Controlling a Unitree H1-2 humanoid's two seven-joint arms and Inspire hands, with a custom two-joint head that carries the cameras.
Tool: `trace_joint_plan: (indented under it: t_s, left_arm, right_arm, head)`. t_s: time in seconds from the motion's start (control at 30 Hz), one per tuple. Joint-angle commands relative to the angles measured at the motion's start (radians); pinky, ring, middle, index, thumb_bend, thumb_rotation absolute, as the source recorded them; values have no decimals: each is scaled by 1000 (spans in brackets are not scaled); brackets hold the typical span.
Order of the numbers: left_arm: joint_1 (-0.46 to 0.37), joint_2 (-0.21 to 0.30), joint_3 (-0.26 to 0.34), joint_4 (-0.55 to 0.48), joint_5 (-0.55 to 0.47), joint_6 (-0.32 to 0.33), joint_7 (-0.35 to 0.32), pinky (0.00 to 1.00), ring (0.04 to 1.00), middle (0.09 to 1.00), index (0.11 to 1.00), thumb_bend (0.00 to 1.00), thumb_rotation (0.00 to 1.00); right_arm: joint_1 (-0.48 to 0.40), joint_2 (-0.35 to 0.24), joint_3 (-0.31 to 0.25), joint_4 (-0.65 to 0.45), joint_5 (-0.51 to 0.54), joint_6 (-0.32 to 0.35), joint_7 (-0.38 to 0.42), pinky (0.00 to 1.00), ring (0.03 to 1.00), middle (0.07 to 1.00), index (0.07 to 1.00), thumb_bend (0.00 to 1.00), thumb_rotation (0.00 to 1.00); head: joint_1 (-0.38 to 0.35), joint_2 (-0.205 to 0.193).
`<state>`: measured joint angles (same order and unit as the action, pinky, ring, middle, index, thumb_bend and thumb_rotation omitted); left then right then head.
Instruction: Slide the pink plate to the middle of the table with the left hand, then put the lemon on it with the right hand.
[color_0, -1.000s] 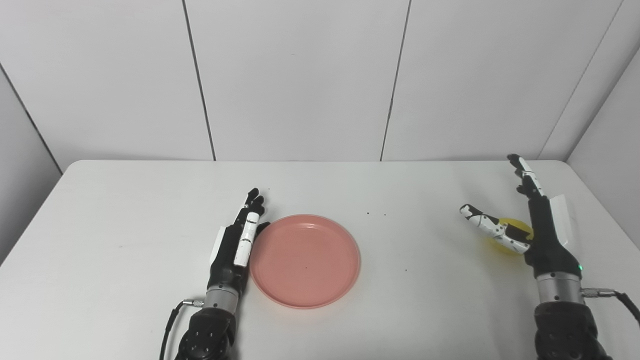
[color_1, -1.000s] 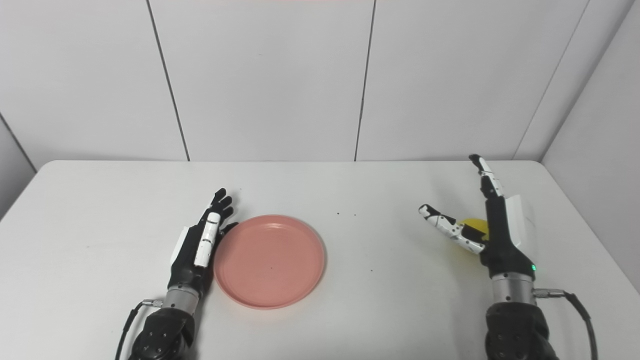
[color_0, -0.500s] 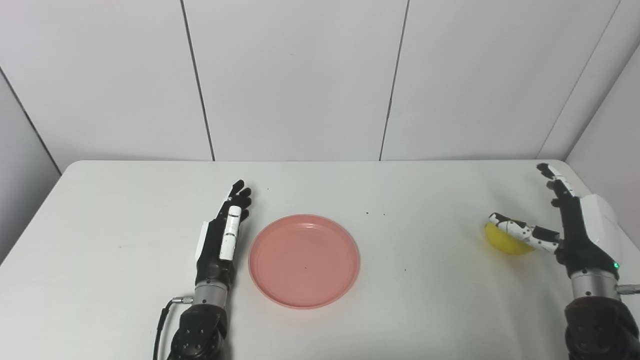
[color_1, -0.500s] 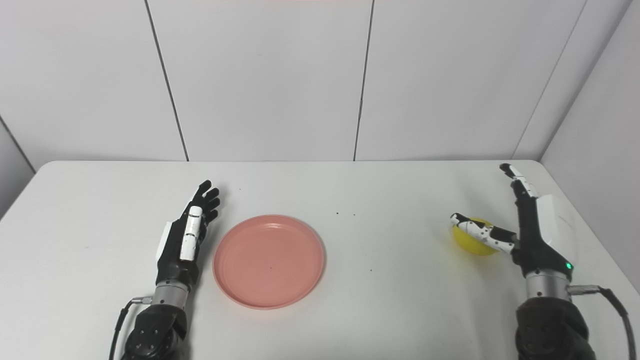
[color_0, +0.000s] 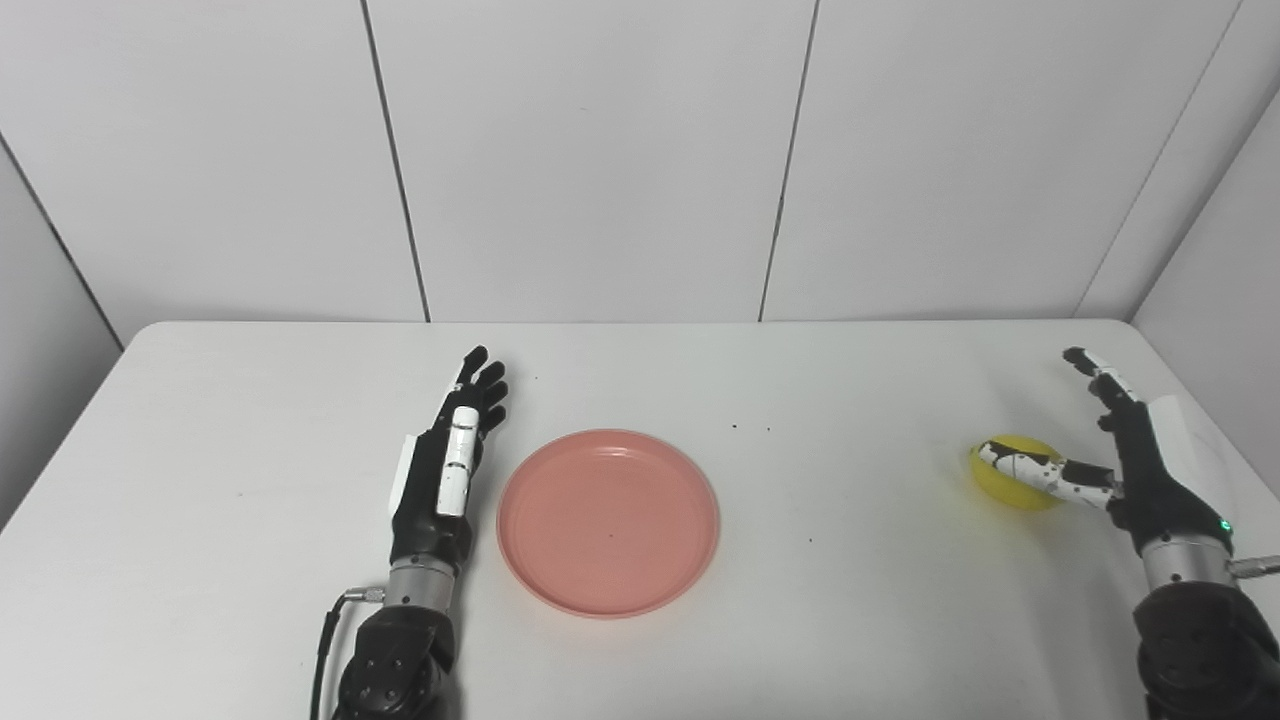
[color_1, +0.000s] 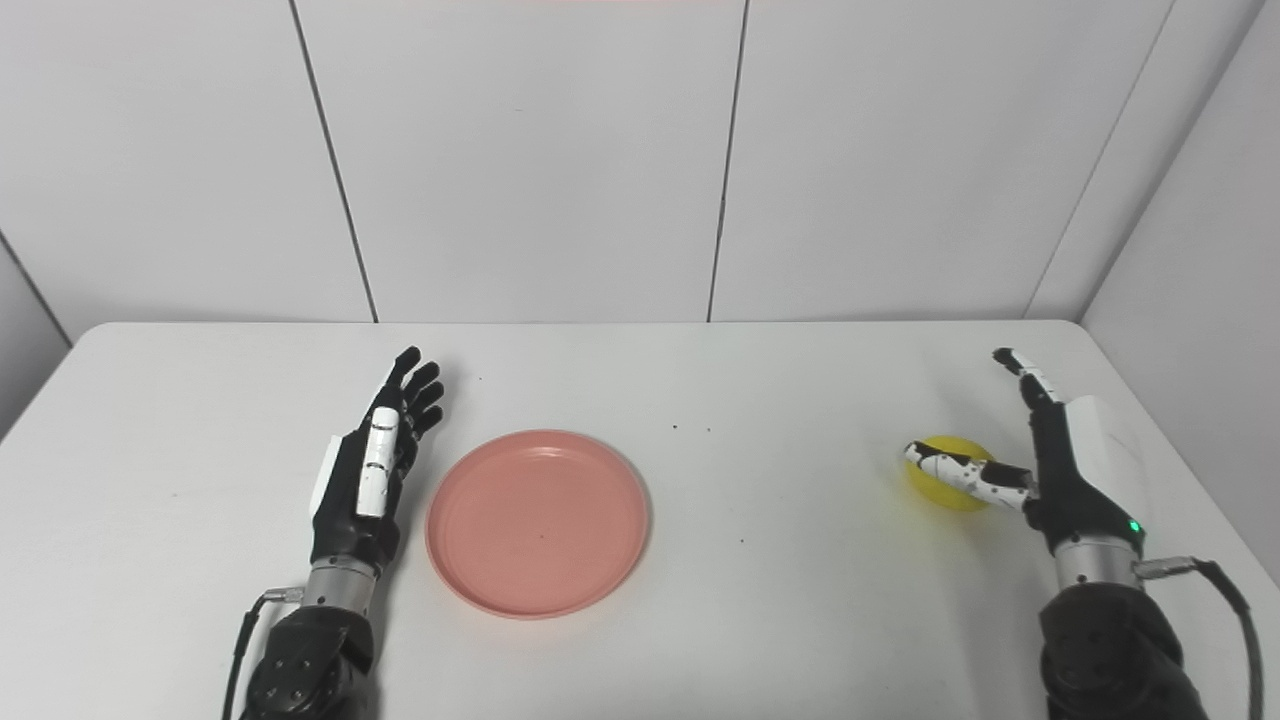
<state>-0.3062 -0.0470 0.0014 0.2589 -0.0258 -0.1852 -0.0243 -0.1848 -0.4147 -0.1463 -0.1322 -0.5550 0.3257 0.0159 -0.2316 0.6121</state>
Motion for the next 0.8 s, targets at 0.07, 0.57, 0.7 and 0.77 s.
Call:
trace_joint_plan:
  t_s: [0.07, 0.57, 0.7, 0.77]
  left_arm:
    - [-22, 9, 4, 7, -23, -22, -18, 921, 921, 920, 912, 512, 1000]
    - [-23, 43, 2, 2, -54, -6, -58, 927, 926, 925, 921, 476, 1000]
    - [-22, 47, 3, 1, -65, -5, -68, 931, 927, 927, 924, 472, 1000]
    - [-21, 49, 2, 2, -67, -7, -69, 927, 924, 925, 922, 476, 1000]
  right_arm:
    - [-39, -38, 1, -11, 11, 49, 31, 774, 864, 881, 861, 911, 333]
    - [-88, -35, 74, 28, 12, 141, 128, 801, 870, 876, 854, 931, 210]
    - [-103, -30, 92, 44, -14, 144, 143, 779, 862, 870, 853, 922, 214]
    - [-110, -31, 104, 57, -19, 142, 142, 792, 872, 877, 853, 899, 205]
  head:
    - [-2, 1]
    - [-65, 13]
    - [-64, 14]
    - [-62, 15]
